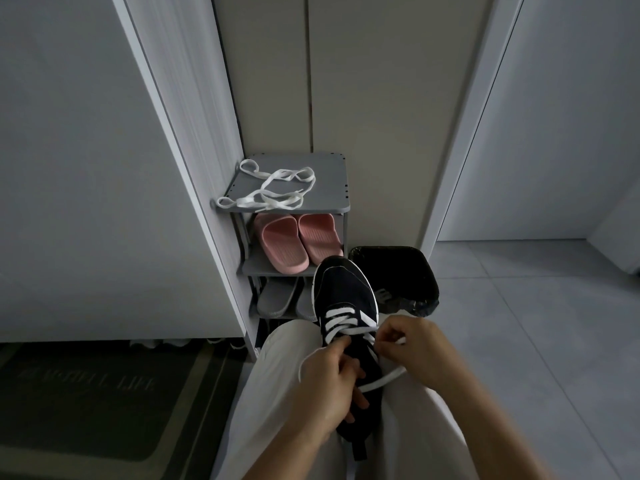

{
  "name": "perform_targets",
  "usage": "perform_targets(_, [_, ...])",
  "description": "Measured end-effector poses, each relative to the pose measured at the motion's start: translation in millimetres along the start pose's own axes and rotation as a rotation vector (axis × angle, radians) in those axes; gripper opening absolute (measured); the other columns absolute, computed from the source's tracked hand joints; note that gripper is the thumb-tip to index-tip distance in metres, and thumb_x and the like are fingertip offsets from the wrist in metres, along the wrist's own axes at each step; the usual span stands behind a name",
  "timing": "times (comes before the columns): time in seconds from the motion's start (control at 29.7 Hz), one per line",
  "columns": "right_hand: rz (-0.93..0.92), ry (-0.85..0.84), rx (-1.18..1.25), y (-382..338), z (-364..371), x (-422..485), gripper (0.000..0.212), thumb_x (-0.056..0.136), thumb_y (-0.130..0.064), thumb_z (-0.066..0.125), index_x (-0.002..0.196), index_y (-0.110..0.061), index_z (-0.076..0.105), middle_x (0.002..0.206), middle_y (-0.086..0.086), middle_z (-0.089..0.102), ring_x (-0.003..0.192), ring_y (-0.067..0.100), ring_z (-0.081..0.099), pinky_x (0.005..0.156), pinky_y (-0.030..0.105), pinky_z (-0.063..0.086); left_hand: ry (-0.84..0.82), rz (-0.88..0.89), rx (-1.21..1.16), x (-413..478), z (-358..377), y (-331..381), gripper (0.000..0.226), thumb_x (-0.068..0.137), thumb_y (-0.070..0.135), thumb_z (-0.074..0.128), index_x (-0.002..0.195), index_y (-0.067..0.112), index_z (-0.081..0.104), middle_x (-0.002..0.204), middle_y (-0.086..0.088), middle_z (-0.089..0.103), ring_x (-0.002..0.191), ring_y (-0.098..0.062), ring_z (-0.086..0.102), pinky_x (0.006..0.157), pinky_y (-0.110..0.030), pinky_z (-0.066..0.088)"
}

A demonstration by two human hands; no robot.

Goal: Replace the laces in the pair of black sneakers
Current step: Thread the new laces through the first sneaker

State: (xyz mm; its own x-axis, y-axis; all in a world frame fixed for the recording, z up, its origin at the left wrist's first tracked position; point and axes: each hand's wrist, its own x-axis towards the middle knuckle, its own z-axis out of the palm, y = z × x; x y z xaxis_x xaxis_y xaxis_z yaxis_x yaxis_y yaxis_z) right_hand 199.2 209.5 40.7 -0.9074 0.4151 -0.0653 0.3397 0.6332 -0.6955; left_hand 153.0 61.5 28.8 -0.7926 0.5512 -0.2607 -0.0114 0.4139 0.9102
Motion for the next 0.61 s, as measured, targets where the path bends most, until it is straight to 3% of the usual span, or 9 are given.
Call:
perform_targets(0.13, [-0.052, -0.017, -0.113, -5.6, -0.8, 5.2, 0.014, 0.080, -0.017, 0.067, 0.071, -0.024, 0.059, 0.070, -0.014, 0.057, 0.066, -0.001, 0.052, 0.059, 0.010, 0.037, 0.022, 0.015, -0.065, -3.0, 1.7, 7.2, 0.036, 0.095, 0.004, 0.043, 0.126, 0.020, 0.052, 0.083, 0.000, 0.055, 0.058, -0.013, 0.058, 0.036, -0.020, 0.039])
perform_targets(0.24, [-0.077, -0.032, -0.156, -6.3, -4.1, 9.0, 0.020, 0.079, -0.015, 0.066, 0.066, -0.028, 0.057, 0.073, -0.010, 0.062, 0.073, 0.006, 0.058, 0.062, 0.012, 0.039, 0.022, -0.021, -0.201, -2.8, 1.8, 9.1, 0.035, 0.095, 0.001, 0.042, 0.107, 0.029, 0.059, 0.070, 0.000, 0.060, 0.053, -0.010, 0.057, 0.038, -0.021, 0.038])
perform_targets(0.34, [-0.106, -0.062, -0.177, -6.6, -7.1, 11.2, 0.028, 0.080, -0.017, 0.066, 0.062, -0.034, 0.052, 0.075, -0.008, 0.063, 0.076, 0.007, 0.059, 0.063, 0.012, 0.040, 0.031, -0.047, -0.283, -2.3, 2.3, 8.1, 0.042, 0.095, 0.000, 0.042, 0.090, 0.038, 0.058, 0.057, 0.003, 0.063, 0.054, -0.020, 0.056, 0.038, -0.022, 0.038])
perform_targets(0.4, [-0.118, -0.078, -0.214, -8.7, -8.0, 12.4, 0.021, 0.081, -0.017, 0.064, 0.066, -0.029, 0.055, 0.074, -0.008, 0.062, 0.076, 0.008, 0.058, 0.063, 0.012, 0.039, 0.026, -0.051, -0.308, -3.2, 2.8, 8.5, 0.040, 0.095, 0.000, 0.041, 0.094, 0.036, 0.059, 0.064, 0.001, 0.065, 0.054, -0.020, 0.056, 0.038, -0.023, 0.038])
perform_targets(0.54, [-0.165, -0.097, -0.294, -14.9, -9.2, 15.1, 0.007, 0.082, -0.014, 0.060, 0.076, -0.019, 0.062, 0.081, -0.004, 0.060, 0.079, 0.014, 0.058, 0.069, 0.022, 0.043, 0.035, -0.009, -0.301, -2.4, 2.7, 6.3, 0.038, 0.096, 0.002, 0.039, 0.100, 0.031, 0.062, 0.098, -0.011, 0.061, 0.049, -0.013, 0.056, 0.040, -0.023, 0.041])
perform_targets(0.61, [-0.207, -0.116, -0.368, -21.0, -10.6, 17.5, 0.011, 0.082, -0.013, 0.057, 0.072, -0.019, 0.058, 0.082, -0.003, 0.056, 0.080, 0.015, 0.055, 0.072, 0.026, 0.043, 0.038, 0.014, -0.284, -1.7, 2.4, 4.8, 0.037, 0.097, 0.004, 0.038, 0.103, 0.031, 0.063, 0.101, -0.013, 0.060, 0.047, -0.011, 0.056, 0.041, -0.023, 0.043])
